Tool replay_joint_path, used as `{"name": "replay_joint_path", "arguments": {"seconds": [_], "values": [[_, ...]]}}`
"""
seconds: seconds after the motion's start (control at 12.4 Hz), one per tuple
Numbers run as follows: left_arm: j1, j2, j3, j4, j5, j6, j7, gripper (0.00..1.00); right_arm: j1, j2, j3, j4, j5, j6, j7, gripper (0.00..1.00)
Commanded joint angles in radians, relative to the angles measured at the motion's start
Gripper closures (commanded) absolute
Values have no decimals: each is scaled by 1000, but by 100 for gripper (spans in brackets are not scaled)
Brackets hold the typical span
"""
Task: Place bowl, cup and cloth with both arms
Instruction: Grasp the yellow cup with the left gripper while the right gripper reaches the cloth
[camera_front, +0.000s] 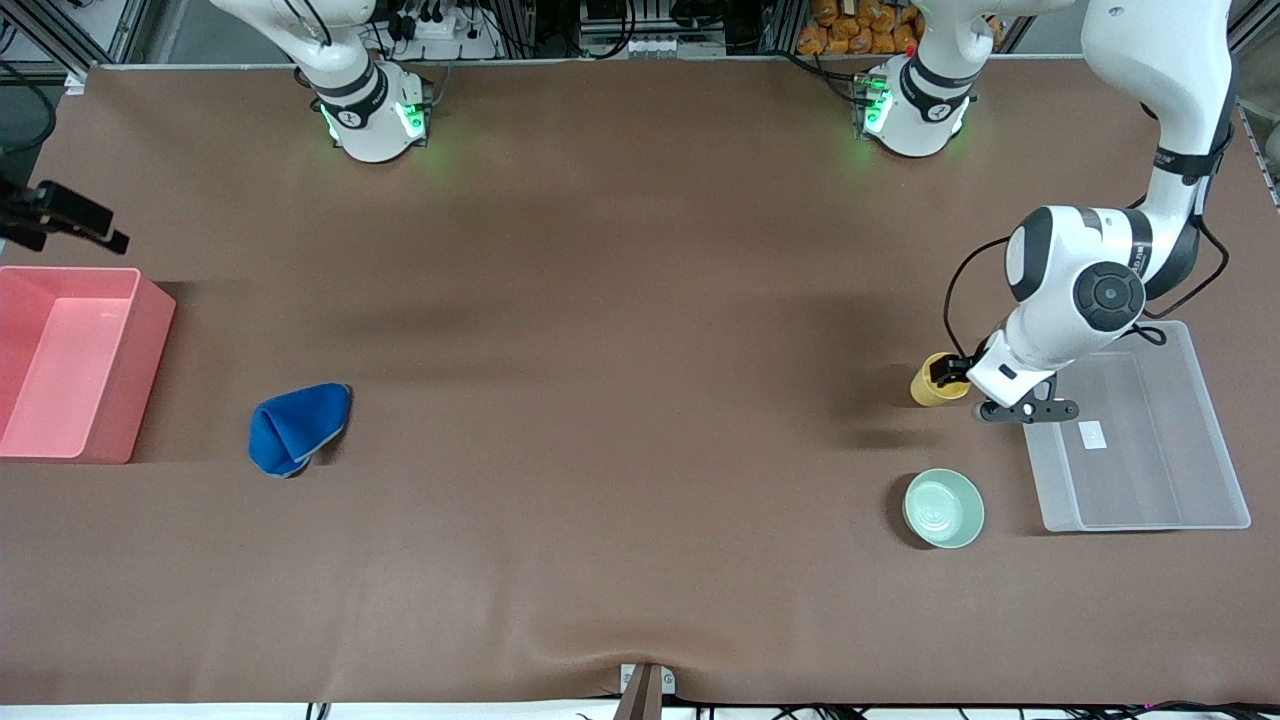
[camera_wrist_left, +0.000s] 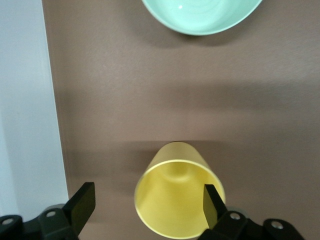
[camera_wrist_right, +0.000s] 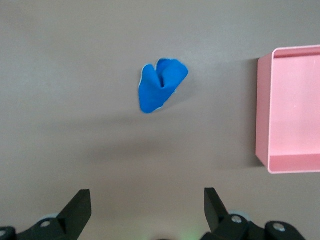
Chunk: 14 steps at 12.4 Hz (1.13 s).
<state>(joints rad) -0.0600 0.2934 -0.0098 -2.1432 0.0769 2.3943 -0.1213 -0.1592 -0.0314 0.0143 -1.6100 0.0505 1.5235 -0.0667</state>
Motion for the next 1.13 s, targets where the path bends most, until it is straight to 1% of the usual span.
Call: {"name": "replay_joint_path", "arguments": {"seconds": [0.0,0.08,0.16,0.24,0.32,0.4,0.48,0.56,0.72,0.8,0.88,0.96,1.05], "values": [[12,-13,-6,-59,24,80,-5,31,-28,77,10,-1,-8,49,-25,0],[12,-11,-7,-73,24,104,-5,44,-39,125,10,-1,-15,38,-28,0],[11,-8,-6,-78,24,121,-5,48,-60,175,12,-1,-9,49,-28,0],[12,-1,-6,-76,24,127,-5,61,-62,224,12,14,-9,69,-28,0],[12,0,-7,-76,24,131,-5,78,-53,273,12,31,-14,99,-28,0],[12,0,-6,-75,24,129,-5,98,-51,319,12,47,-6,125,-25,0],[15,-3,-6,-70,24,126,-6,100,-51,367,13,51,-2,176,-27,0],[23,-11,-6,-67,23,121,-8,100,-51,417,12,53,-12,241,-27,0],[23,-29,-7,-47,14,114,-29,100,-59,533,12,102,-18,344,-28,0],[25,-34,-6,-26,12,74,-26,100,-74,556,12,122,-2,357,-24,0],[26,-39,-4,26,12,-2,-15,100,-107,558,15,128,6,356,-22,0],[29,-42,-1,102,9,-114,-11,100,-115,564,18,128,9,356,-22,0],[37,-39,1,196,9,-227,-9,100,-114,573,16,122,37,354,-27,0]]}}
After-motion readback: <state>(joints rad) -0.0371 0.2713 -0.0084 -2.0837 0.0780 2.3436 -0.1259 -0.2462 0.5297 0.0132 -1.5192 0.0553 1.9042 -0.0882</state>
